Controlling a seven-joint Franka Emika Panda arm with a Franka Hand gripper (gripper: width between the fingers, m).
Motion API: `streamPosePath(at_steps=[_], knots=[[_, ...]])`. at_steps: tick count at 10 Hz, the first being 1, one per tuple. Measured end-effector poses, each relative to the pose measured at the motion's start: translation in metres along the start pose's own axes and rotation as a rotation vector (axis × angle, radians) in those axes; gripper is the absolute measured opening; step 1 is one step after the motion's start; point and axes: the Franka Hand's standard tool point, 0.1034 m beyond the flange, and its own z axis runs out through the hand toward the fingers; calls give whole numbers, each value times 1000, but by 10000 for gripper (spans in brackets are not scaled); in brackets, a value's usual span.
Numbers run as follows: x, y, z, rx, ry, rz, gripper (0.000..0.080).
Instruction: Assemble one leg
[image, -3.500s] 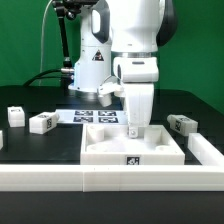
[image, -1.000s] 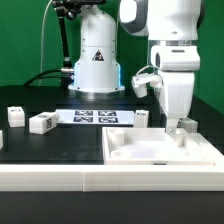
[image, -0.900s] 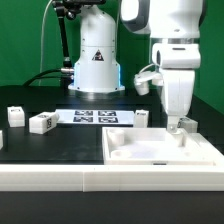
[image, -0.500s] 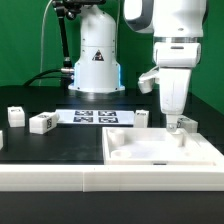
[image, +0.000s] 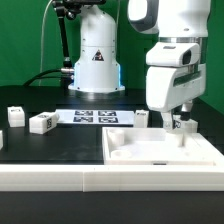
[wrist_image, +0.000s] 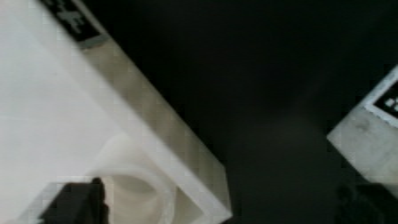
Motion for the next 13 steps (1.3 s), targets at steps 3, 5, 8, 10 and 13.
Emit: streamPosePath(at_steps=[3, 5, 8, 10, 13], knots=[[4, -9, 2, 22, 3, 215, 649], [5, -12, 2, 33, 4, 338, 649], [11, -37, 0, 38, -5, 398, 649], [8, -34, 2, 46, -56, 397, 649], [4, -36, 6, 86, -252, 401, 649]])
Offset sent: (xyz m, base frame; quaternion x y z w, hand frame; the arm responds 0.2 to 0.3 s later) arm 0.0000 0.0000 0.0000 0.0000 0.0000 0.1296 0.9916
